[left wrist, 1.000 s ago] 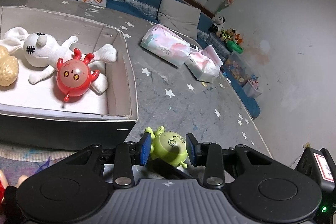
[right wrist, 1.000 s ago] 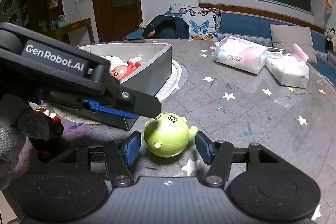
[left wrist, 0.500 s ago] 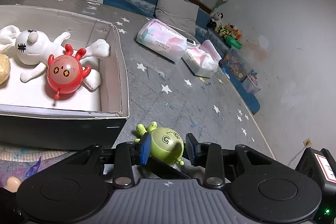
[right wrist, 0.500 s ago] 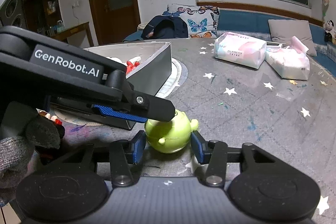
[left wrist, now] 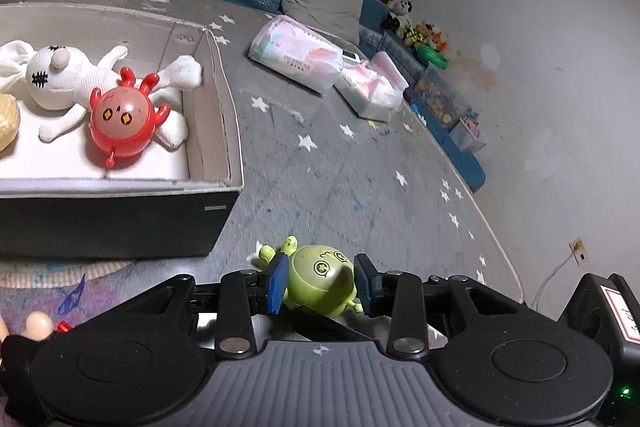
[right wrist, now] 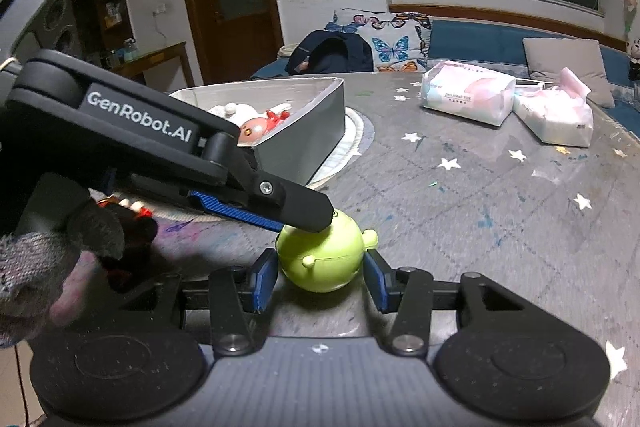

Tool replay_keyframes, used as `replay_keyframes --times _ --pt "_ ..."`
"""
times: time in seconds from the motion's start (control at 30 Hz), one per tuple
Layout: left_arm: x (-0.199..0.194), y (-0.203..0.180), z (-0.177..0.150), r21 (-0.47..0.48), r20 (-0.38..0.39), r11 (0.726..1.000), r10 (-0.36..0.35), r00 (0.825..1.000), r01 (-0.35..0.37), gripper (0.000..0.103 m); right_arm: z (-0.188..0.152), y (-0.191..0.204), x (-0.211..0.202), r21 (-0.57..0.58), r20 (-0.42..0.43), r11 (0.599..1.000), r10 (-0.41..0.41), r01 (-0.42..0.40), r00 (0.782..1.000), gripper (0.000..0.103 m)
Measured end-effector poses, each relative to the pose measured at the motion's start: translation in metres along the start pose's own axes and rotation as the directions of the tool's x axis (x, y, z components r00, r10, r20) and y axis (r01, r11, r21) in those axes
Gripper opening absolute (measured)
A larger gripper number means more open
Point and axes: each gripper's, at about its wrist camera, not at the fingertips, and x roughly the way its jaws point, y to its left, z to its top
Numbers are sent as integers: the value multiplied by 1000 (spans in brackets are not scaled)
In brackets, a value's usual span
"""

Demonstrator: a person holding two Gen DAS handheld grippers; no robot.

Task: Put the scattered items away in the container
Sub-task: 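Close both tools on the green alien toy and lift it, then carry the green alien toy over the box and lower it inside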

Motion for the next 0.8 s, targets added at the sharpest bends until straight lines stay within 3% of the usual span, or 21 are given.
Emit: replay_keyframes --times 0.27,0.8 --pt "-2 4 -7 -11 -54 999 -34 998 33 38 -10 3 -9 -18 -7 1000 24 -24 1000 47" --pt "-4 3 -13 9 -35 999 -32 999 32 38 -9 4 -9 19 -22 1000 22 -21 1000 48"
